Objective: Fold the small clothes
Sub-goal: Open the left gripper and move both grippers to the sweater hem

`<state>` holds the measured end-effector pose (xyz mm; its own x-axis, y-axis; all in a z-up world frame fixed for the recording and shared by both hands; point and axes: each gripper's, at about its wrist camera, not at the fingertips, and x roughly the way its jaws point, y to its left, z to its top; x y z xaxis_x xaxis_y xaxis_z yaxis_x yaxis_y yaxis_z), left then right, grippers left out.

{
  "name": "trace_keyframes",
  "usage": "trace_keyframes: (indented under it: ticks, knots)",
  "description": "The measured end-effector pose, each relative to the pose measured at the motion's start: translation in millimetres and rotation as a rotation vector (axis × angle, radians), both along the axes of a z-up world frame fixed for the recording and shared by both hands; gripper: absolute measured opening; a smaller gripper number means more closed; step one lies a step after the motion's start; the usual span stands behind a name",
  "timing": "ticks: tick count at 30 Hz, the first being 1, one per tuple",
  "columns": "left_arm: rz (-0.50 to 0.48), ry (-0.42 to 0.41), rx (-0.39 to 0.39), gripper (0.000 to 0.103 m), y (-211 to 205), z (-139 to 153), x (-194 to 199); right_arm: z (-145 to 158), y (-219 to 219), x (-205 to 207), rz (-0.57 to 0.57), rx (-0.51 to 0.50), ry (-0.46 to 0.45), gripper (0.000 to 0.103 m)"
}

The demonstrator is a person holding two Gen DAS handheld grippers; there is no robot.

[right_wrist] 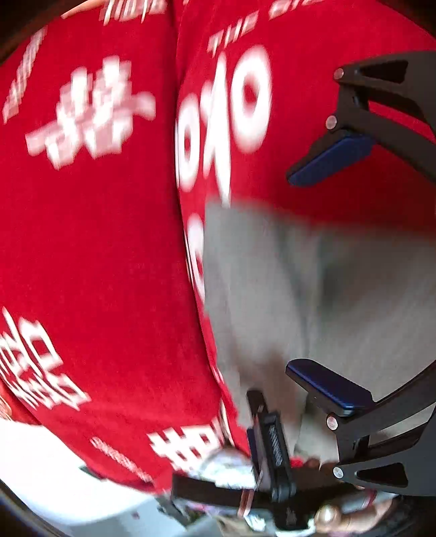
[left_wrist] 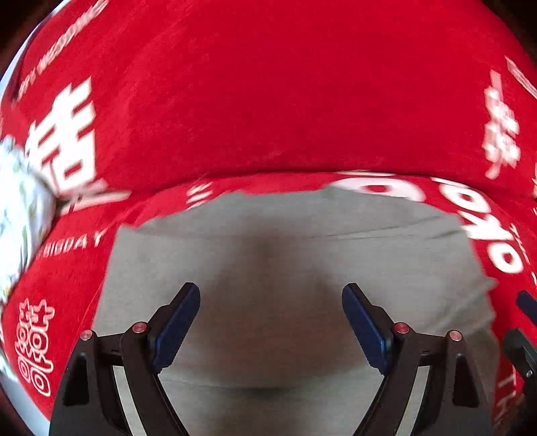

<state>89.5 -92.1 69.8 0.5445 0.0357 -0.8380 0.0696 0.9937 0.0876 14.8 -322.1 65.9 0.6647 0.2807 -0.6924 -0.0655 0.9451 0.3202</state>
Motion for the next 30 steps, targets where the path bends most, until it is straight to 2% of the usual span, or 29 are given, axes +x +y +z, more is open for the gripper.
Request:
trace_keyframes:
  ticks: [3,4,6,8,9,10,11,15,21,22,30]
  knots:
    - [0.027,0.018,0.017,0.088,20.6,-15.4,2.8,-19.1,26.4,41.4,0.067,0.026,0.105,0.102]
    - [0.023,0.036,0.019,0.088,24.6,-25.7,6.4,-31.1,29.5,57.1,0.044,-0.016,0.152,0.102]
    - [0.03,0.069,0.026,0.089,32.7,-40.9,10.6,-35.3,30.9,65.5,-0.006,-0.14,0.154,0.102]
    - [0.027,0.047,-0.012,0.089,39.6,-37.3,6.5,-29.7,37.1,64.6,-0.069,-0.26,0.176,0.102]
    - [0.029,0.042,-0.015,0.089,41.7,-34.1,3.9,-23.9,41.4,61.4,-0.119,-0.345,0.159,0.102]
    - [0.022,0.028,-0.025,0.089,44.2,-30.8,1.4,-19.0,45.3,57.6,-0.132,-0.385,0.134,0.102]
    - [0.006,0.016,-0.038,0.089,45.7,-27.2,-2.0,-14.2,51.3,52.5,-0.11,-0.391,0.115,0.102]
    - [-0.016,0.013,-0.05,0.089,50.9,-27.5,-20.1,-12.4,76.0,27.2,-0.019,-0.311,0.136,0.102]
    - [-0.038,0.039,-0.058,0.089,62.3,-39.4,-67.8,-39.1,109.2,-18.7,0.005,-0.351,0.218,0.102]
    - [-0.048,0.021,-0.057,0.089,64.3,-40.4,-80.2,-37.0,114.1,-36.7,-0.02,-0.372,0.16,0.102]
    - [-0.096,-0.029,-0.064,0.089,72.1,-36.0,-160.3,-32.9,119.6,-114.6,-0.022,-0.374,0.1,0.102]
